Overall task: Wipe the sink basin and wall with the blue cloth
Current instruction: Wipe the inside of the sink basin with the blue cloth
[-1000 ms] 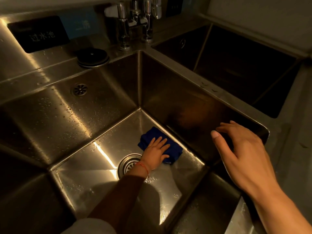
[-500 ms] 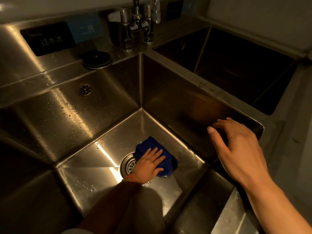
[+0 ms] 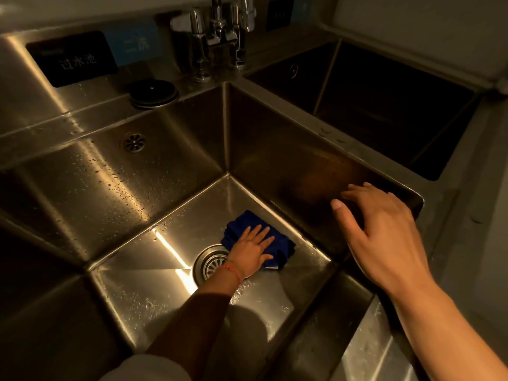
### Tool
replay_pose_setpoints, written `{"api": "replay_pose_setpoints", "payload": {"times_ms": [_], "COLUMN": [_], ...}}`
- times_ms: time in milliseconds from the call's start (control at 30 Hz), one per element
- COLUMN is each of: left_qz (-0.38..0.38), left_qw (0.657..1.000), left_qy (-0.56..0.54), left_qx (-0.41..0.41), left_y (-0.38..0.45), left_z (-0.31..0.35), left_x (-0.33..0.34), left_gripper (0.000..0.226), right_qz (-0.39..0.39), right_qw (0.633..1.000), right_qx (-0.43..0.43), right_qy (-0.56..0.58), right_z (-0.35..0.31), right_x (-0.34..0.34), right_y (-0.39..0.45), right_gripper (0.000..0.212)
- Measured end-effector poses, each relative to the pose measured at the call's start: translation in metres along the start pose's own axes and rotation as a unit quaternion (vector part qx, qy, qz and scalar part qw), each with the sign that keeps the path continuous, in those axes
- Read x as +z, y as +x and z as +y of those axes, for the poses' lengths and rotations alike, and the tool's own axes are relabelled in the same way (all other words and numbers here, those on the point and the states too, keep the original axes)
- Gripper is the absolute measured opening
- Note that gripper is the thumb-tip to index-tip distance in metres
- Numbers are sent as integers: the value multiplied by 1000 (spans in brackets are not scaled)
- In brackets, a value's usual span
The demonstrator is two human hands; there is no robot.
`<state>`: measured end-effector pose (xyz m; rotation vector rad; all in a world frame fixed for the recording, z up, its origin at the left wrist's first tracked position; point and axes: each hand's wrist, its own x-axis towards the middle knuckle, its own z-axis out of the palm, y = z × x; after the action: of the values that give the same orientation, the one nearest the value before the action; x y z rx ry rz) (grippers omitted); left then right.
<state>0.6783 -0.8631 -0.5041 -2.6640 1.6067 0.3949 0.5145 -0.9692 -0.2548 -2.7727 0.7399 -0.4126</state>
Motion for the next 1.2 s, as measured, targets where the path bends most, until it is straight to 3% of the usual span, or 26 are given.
{"api": "replay_pose_setpoints", "payload": {"times_ms": [200, 467, 633, 1200], "left_qz": [17, -6, -26, -25], "left_qw": [1000, 997, 996, 985], "left_qy": [1, 18, 48, -31], "left_qx": [16, 80, 75, -165], "left_y": [-17, -49, -41, 44], "left_z": [-6, -16, -16, -2], "left_x": [10, 15, 13, -20], "left_gripper": [56, 57, 56, 57], "right_qz": [-2, -3, -5, -8], "right_qw": [1000, 1000, 1000, 1000], "right_qx": [-2, 0, -4, 0], "right_qy": [0, 4, 4, 11], "right_z": [0, -1, 0, -1], "right_x": [-1, -2, -1, 0], "right_y": [0, 0, -1, 0], "right_gripper": [56, 56, 49, 56]}}
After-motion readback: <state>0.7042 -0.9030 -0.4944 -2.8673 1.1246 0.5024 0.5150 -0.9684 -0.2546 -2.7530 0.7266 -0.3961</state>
